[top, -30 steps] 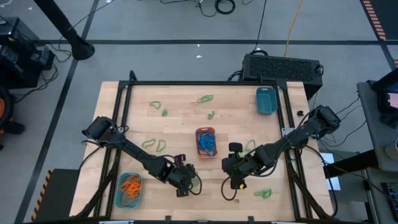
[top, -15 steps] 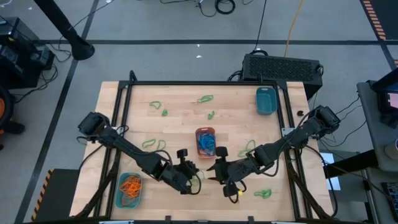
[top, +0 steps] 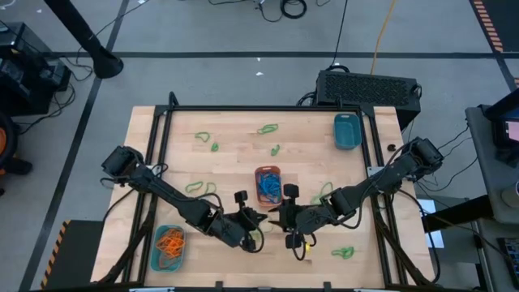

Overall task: Sort rubber bands into baskets
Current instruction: Put the green rubber band into the blue bin

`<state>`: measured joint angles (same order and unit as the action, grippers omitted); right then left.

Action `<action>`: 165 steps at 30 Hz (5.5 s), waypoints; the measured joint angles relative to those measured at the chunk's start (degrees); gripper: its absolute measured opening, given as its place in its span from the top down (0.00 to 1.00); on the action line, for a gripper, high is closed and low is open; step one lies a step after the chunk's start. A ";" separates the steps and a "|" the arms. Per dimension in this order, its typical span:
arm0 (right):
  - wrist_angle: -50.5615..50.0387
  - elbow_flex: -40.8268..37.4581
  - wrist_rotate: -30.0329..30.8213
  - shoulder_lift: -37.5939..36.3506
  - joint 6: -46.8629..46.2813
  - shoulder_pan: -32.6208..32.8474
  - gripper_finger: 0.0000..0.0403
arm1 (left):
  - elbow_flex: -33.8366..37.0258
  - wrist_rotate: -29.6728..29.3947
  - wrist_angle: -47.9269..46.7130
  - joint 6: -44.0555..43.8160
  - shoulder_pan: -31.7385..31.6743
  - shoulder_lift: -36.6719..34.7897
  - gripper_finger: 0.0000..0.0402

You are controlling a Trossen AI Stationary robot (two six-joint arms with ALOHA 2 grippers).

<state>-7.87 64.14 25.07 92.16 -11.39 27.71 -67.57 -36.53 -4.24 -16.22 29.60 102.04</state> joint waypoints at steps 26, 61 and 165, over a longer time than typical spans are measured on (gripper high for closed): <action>-4.70 -1.11 0.19 0.00 -2.90 -1.28 0.80 | 0.00 -5.80 5.02 6.27 0.00 0.04 1.00; -44.86 -1.18 0.00 -17.37 3.03 -42.39 1.00 | 26.00 -20.72 -12.35 -3.58 -4.93 -21.83 0.66; -19.46 -28.25 -23.66 -18.12 -7.15 -17.38 0.71 | 53.90 34.48 68.27 19.55 -31.34 -39.56 0.66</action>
<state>-27.33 35.89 1.41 74.04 -18.54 10.33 -13.67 -2.05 64.03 3.33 -1.74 62.48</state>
